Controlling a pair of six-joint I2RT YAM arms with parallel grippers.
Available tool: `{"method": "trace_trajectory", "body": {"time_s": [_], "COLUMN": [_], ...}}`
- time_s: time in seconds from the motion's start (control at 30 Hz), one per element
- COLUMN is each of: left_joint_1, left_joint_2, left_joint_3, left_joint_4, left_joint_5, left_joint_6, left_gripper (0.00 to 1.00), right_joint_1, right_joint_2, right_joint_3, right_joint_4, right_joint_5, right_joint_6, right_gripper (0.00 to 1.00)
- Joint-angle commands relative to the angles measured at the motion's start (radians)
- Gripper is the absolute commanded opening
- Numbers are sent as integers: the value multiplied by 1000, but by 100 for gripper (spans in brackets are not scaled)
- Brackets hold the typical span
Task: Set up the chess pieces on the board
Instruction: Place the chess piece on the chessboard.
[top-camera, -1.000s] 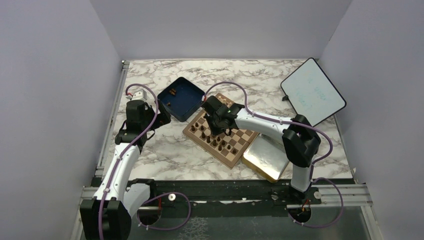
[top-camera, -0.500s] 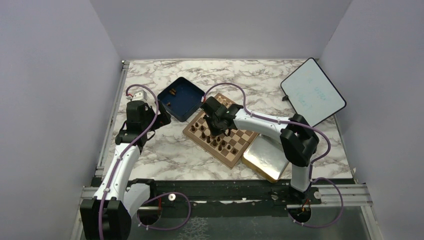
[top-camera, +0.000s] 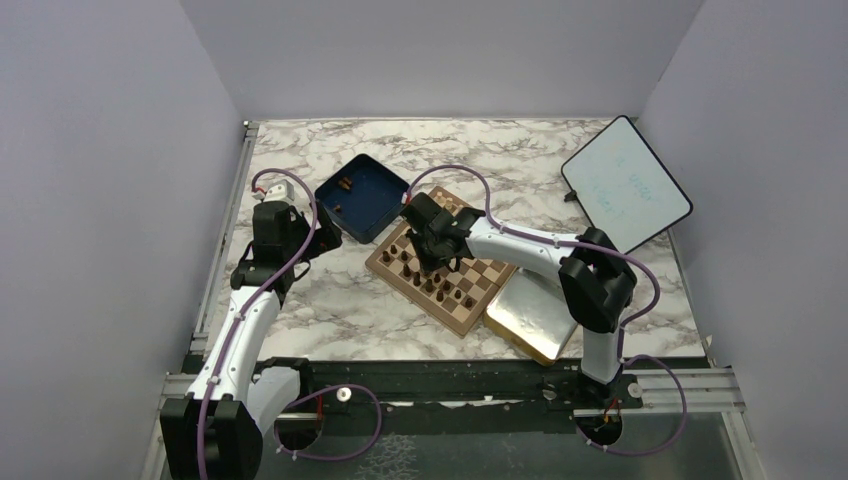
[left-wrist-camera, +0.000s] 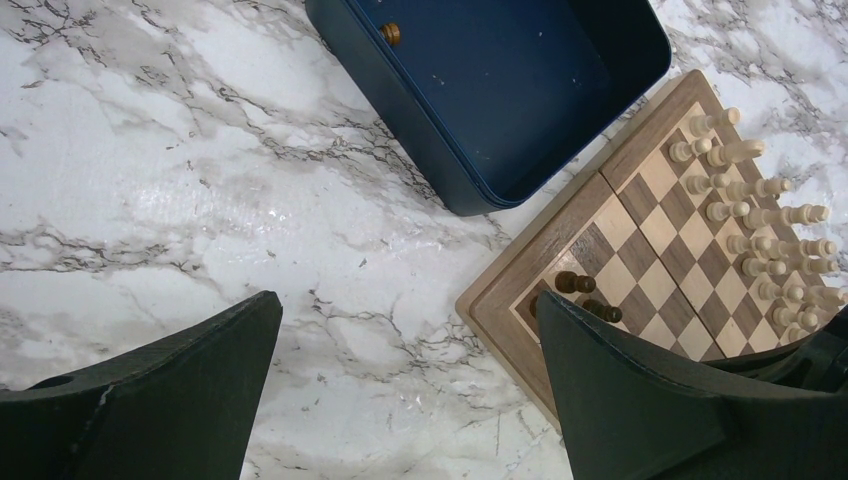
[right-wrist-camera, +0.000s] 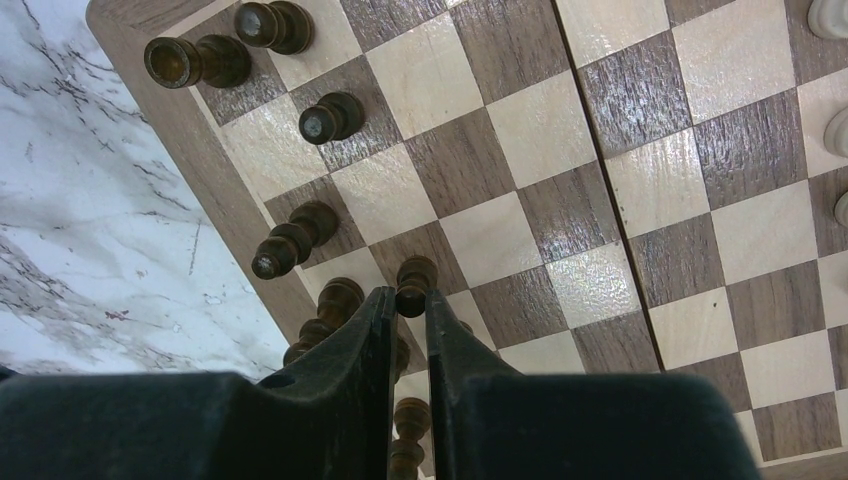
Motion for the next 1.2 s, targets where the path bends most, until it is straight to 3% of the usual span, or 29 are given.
{"method": "trace_trajectory", "body": {"time_s": [0.0, 0.73, 1.17], "left_joint_1": [2, 2, 4], "left_joint_2": [-11, -15, 27], "left_joint_3": [-5, 0, 39], "left_joint_4": [17, 17, -19], "left_joint_5": [-5, 21, -2], "left_joint_6": [-6, 9, 40], "left_gripper": [99, 99, 98], "right_joint_1": [12, 18, 18], "right_joint_2": [27, 19, -90], "right_joint_3": [24, 66, 63], "right_joint_4": [-5, -27, -30], "right_joint_5": [1, 30, 128], "right_joint_6": [4, 19, 10], "right_gripper": [19, 36, 43]}}
